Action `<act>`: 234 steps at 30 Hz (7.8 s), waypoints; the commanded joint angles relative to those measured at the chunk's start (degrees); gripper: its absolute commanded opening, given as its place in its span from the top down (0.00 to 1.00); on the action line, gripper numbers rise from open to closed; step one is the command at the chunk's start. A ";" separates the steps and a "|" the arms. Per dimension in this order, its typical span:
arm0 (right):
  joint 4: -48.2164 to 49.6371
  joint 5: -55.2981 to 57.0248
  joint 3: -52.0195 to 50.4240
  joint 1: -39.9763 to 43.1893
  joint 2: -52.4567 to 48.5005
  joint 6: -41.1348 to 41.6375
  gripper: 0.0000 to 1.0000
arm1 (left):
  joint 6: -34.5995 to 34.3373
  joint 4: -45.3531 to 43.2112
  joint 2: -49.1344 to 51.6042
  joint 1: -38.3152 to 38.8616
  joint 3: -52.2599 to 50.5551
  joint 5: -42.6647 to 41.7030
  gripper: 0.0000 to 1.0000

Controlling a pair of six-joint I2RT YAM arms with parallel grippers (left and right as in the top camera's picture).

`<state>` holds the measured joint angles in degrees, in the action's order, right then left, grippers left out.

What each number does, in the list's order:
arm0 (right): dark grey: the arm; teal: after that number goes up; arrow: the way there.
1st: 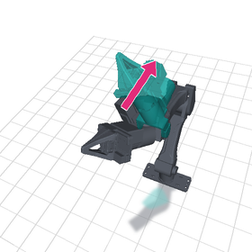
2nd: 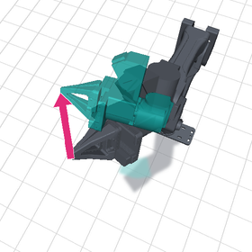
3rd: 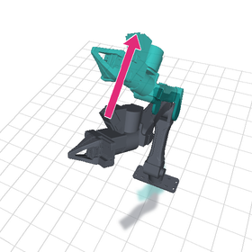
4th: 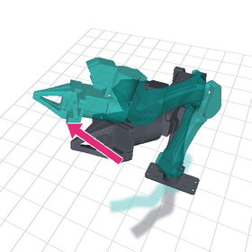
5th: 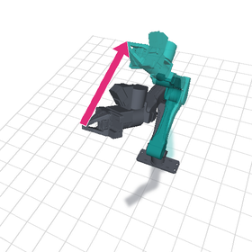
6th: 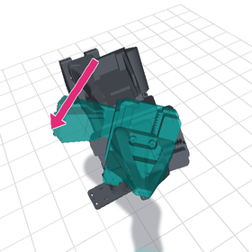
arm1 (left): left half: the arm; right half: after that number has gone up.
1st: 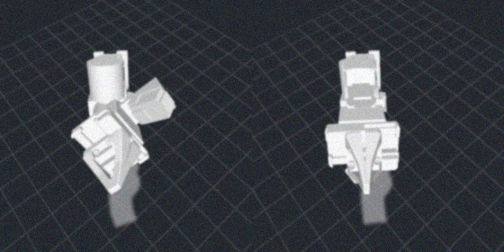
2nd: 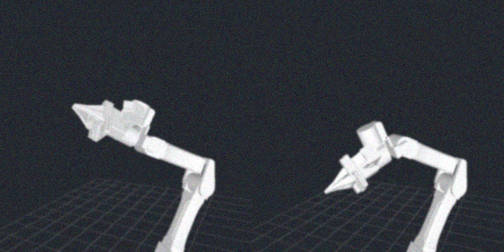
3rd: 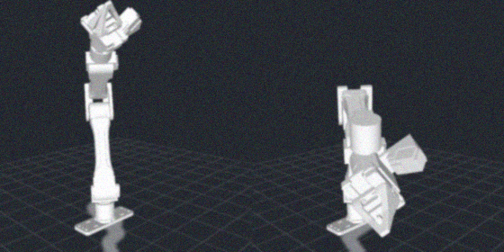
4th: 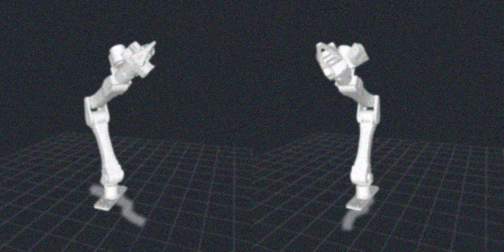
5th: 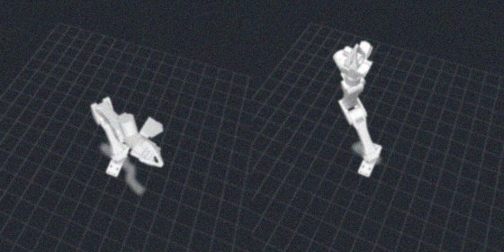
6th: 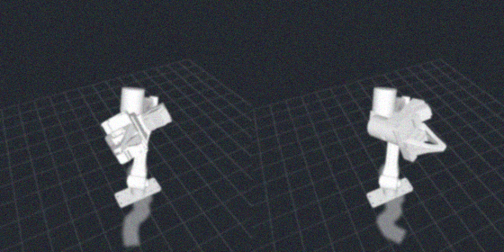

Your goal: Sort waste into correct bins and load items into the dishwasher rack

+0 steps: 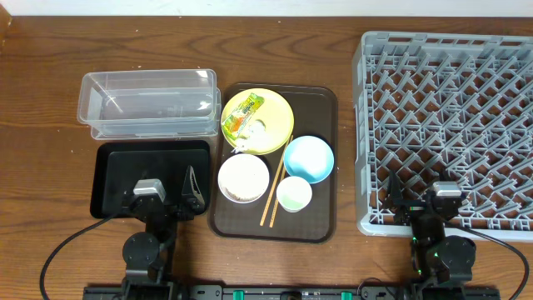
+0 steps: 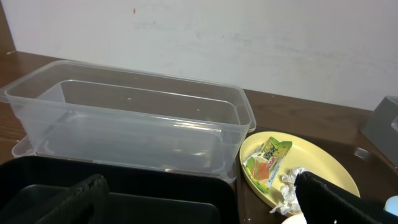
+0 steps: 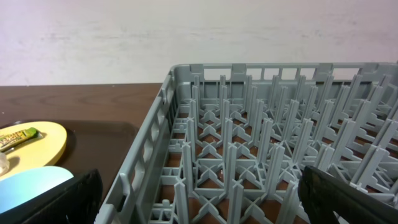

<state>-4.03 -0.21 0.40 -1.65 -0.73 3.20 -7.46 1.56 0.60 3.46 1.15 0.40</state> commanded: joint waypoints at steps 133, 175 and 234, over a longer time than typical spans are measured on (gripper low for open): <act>-33.07 3.34 49.64 -0.46 -58.42 3.61 0.01 | 1.88 13.35 106.20 19.39 64.65 -11.32 0.24; -33.27 3.37 49.64 -0.46 -58.42 3.58 0.01 | 1.88 14.19 85.40 4.22 64.72 5.86 0.83; -34.80 3.39 49.64 -0.46 -58.42 3.54 0.01 | 20.90 7.26 112.26 14.62 64.54 -3.39 0.53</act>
<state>-38.76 3.40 49.01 -1.65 -59.29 7.18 13.93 7.66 112.29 18.22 65.71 -3.86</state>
